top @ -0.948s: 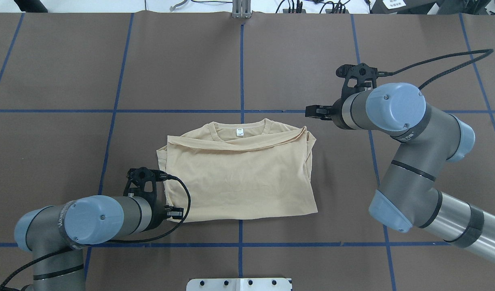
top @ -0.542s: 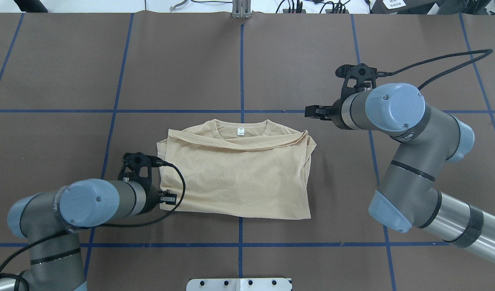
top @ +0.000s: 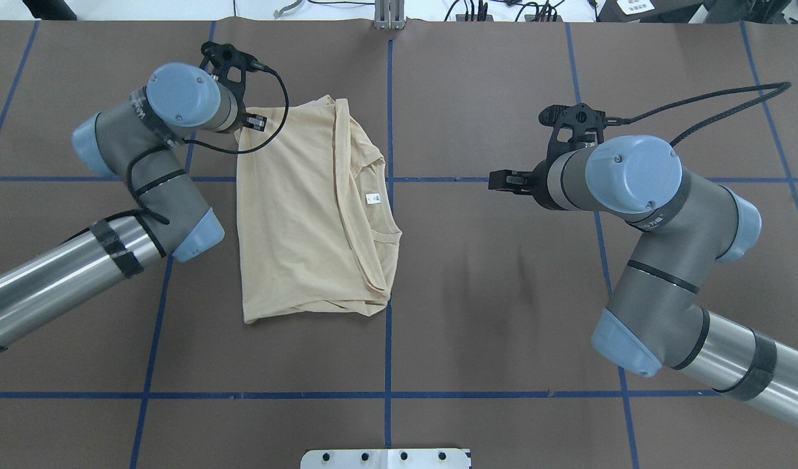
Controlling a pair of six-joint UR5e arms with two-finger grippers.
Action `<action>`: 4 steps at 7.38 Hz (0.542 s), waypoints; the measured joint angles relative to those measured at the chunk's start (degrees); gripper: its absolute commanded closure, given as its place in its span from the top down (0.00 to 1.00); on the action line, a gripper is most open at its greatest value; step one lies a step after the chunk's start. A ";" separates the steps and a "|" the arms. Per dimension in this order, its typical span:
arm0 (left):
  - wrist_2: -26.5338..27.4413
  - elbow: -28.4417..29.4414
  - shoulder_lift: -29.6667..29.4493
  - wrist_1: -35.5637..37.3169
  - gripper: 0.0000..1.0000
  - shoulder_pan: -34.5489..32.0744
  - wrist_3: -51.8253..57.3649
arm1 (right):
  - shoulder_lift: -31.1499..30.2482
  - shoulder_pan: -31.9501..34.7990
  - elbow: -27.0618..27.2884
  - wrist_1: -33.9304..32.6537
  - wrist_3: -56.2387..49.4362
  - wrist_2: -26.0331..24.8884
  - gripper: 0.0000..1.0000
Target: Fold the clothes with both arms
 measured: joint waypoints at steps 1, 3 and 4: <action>-0.13 3.95 -1.93 -3.21 1.00 -1.60 2.33 | 0.04 -0.09 0.03 0.01 0.10 -0.01 1.00; -1.91 5.52 -1.86 -9.03 1.00 -3.04 4.24 | 1.81 -0.75 -0.60 -0.37 1.59 -0.15 1.00; -5.53 4.31 -0.56 -10.70 1.00 -4.12 5.14 | 5.00 -1.50 -2.76 -0.71 4.20 -0.38 1.00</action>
